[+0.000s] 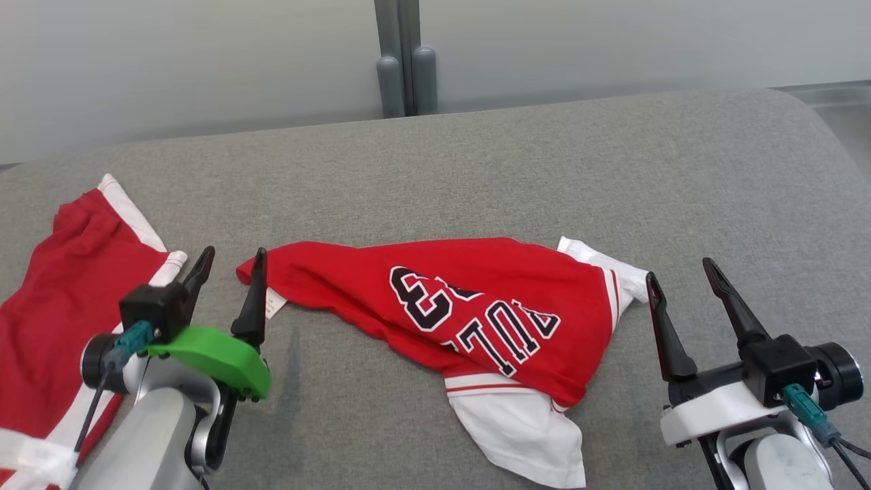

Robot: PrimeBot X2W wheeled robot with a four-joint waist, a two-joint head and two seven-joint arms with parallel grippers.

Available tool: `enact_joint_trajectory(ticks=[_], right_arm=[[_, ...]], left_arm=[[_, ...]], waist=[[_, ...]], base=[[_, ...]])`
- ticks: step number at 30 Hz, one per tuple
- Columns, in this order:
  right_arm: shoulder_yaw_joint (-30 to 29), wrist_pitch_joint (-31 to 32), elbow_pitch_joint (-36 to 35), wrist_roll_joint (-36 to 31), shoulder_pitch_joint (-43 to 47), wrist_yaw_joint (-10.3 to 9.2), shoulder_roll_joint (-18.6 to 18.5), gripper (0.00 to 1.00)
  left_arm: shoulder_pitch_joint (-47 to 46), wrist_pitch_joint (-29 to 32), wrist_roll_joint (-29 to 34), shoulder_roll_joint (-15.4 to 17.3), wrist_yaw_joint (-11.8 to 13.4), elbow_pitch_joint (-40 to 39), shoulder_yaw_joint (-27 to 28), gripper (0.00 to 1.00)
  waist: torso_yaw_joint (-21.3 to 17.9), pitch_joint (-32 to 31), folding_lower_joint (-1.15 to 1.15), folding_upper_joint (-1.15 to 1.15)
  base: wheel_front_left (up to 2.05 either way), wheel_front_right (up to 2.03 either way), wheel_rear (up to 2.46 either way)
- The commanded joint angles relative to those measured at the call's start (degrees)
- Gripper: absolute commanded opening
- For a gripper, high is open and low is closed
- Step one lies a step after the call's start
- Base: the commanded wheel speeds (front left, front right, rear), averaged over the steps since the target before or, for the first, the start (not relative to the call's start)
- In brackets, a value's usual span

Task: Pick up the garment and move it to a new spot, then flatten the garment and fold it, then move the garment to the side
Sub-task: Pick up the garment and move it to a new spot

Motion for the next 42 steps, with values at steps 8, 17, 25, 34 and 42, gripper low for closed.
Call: enact_joint_trajectory(ticks=[8, 17, 25, 34, 42], right_arm=[[0.02, -0.19, -2.57, -1.75, 2.72, -0.08, -1.61, 1.0], [-1.41, -0.19, -2.15, -1.9, 5.3, -0.08, -2.39, 1.0], [-3.94, -0.18, -0.51, -2.09, 7.74, -0.08, -1.8, 1.0], [-6.76, -0.18, 0.33, -1.54, 9.58, -0.08, -0.59, 1.0], [-6.7, -0.18, 0.52, -1.67, 9.37, -0.08, -0.14, 1.0]], left_arm=[[15.64, -1.55, 3.61, 2.61, 3.6, -16.04, 5.24, 1.0], [30.53, -1.55, 11.63, -0.44, -0.14, -24.8, 17.29, 1.0], [35.13, -1.51, 16.77, -4.87, -6.73, -23.98, 23.92, 1.0], [36.13, -1.51, 19.09, -6.96, -8.67, -24.02, 27.41, 1.0], [36.6, -1.51, 19.49, -7.57, -8.76, -23.98, 27.94, 1.0]], waist=[[2.55, -2.29, 0.0, 0.0], [3.56, -2.84, 0.0, 0.0], [3.55, -3.43, 0.0, 0.0], [2.94, -3.76, 0.0, 0.0], [1.97, -3.63, 0.0, 0.0]], base=[[0.0, 0.0, 0.0], [0.0, 0.0, 0.0], [0.0, 0.0, 0.0], [0.0, 0.0, 0.0], [0.0, 0.0, 0.0]])
